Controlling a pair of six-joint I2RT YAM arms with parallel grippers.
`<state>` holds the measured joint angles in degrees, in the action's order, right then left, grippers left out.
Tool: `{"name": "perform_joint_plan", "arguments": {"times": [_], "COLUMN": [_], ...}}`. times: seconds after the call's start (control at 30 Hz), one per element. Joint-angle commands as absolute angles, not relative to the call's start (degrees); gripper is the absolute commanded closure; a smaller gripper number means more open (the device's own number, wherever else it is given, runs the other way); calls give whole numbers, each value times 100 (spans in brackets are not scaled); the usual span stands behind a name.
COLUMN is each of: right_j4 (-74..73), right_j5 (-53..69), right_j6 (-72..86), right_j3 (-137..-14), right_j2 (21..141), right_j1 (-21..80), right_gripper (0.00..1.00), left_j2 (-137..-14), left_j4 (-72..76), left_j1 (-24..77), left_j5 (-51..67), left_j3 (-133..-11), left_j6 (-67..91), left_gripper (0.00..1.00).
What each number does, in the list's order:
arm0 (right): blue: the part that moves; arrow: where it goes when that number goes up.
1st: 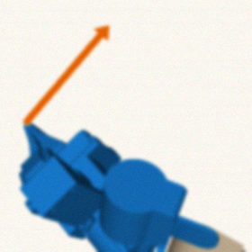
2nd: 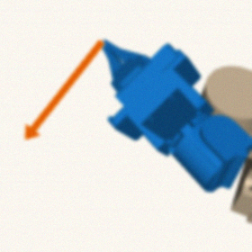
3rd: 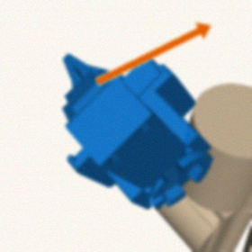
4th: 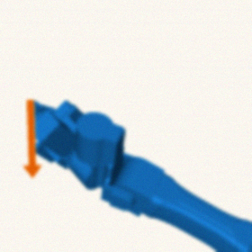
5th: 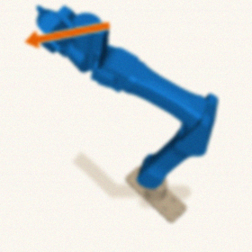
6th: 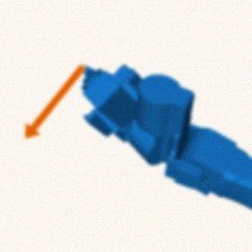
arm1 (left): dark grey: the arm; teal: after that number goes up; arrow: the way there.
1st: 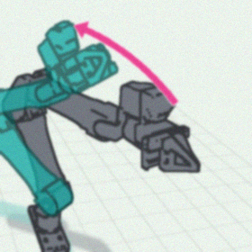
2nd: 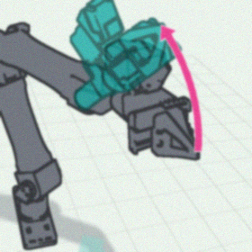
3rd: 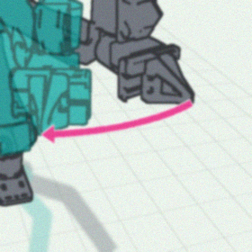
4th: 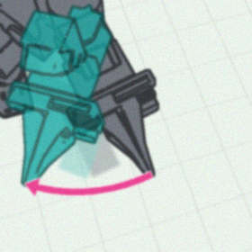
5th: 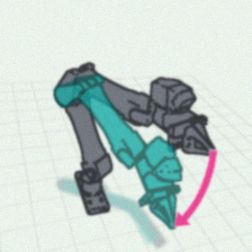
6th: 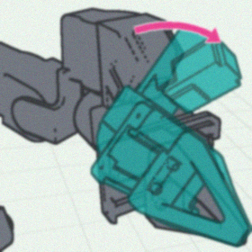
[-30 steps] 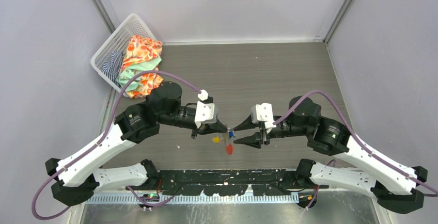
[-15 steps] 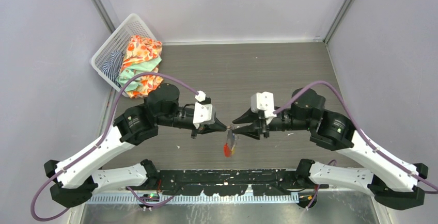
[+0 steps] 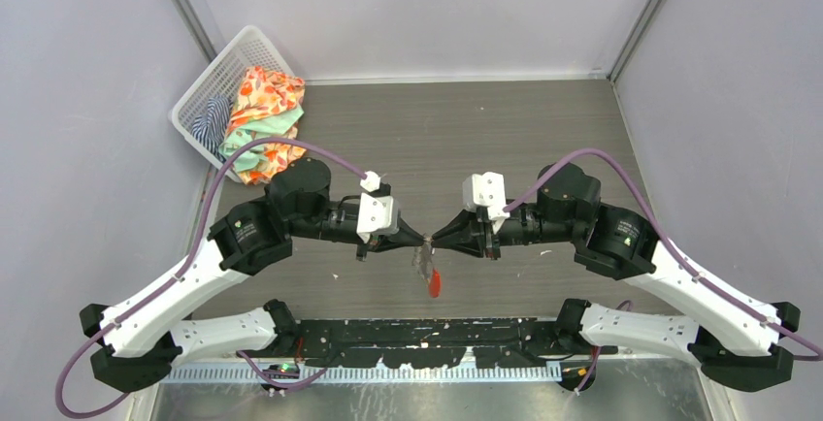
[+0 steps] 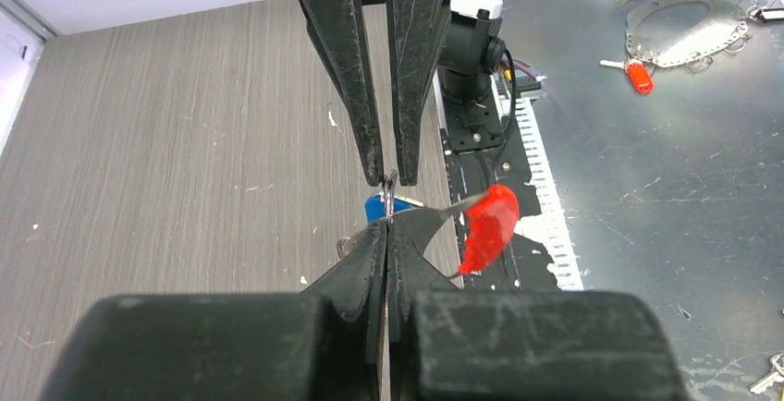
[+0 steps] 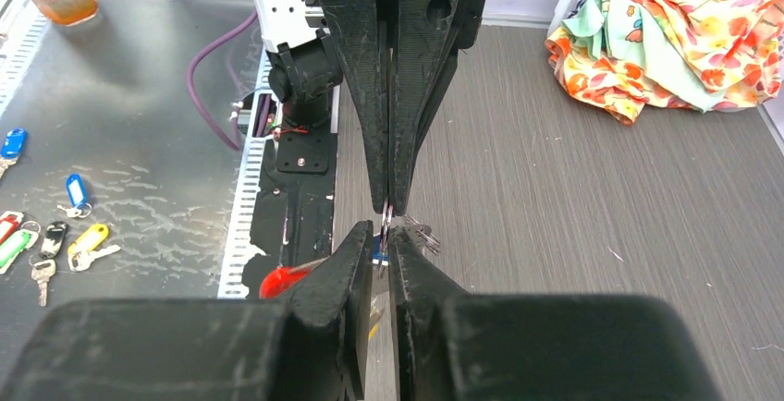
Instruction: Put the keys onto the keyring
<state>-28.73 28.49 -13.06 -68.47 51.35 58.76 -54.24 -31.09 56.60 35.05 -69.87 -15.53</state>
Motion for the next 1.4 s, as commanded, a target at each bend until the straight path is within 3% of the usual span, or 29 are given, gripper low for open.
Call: {"name": "perform_joint_plan", "arguments": {"times": [0.0, 0.1, 0.2, 0.33, 0.43, 0.6, 0.77, 0.97, 1.27, 1.37], "right_j4": [-2658, -2689, -2691, -2891, -3501, -4314, -5031, -5281, -5272, -5052], "right_j5": [2937, 2927, 2903, 2833, 2832, 2835, 2697, 2698, 2774, 2810], "right_j6": [-1213, -1222, -1235, -1196, -1282, -1332, -1347, -1283, -1176, -1059], "right_j3": [-6871, -6887, -6927, -7136, -7492, -8054, -8692, -9051, -9198, -9151], "right_j2": [5073, 5120, 5168, 5260, 5477, 5852, 6310, 6630, 6816, 6738], "right_j1": [5882, 5874, 5871, 5873, 5878, 5875, 5874, 5876, 5880, 5872], "right_gripper": [83, 85, 98, 99, 99, 99, 99, 99, 99, 99], "left_j2": [-5313, -5309, -5308, -5325, -5352, -5428, -5668, -5849, -5923, -5881], "left_j4": [-2618, -2575, -2557, -2751, -3071, -3392, -3740, -3815, -3722, -3710], "left_j1": [5643, 5640, 5634, 5634, 5634, 5634, 5634, 5642, 5650, 5651], "left_j5": [3573, 3589, 3616, 3717, 3650, 3705, 3830, 3768, 3634, 3502], "left_j3": [-7119, -7110, -7124, -7087, -7103, -7247, -7515, -7628, -7623, -7542], "left_j6": [-1485, -1427, -1390, -1498, -1755, -2178, -2404, -2496, -2544, -2521], "left_gripper": [100, 100, 100, 100, 71, 62, 69, 71, 99, 100]}}
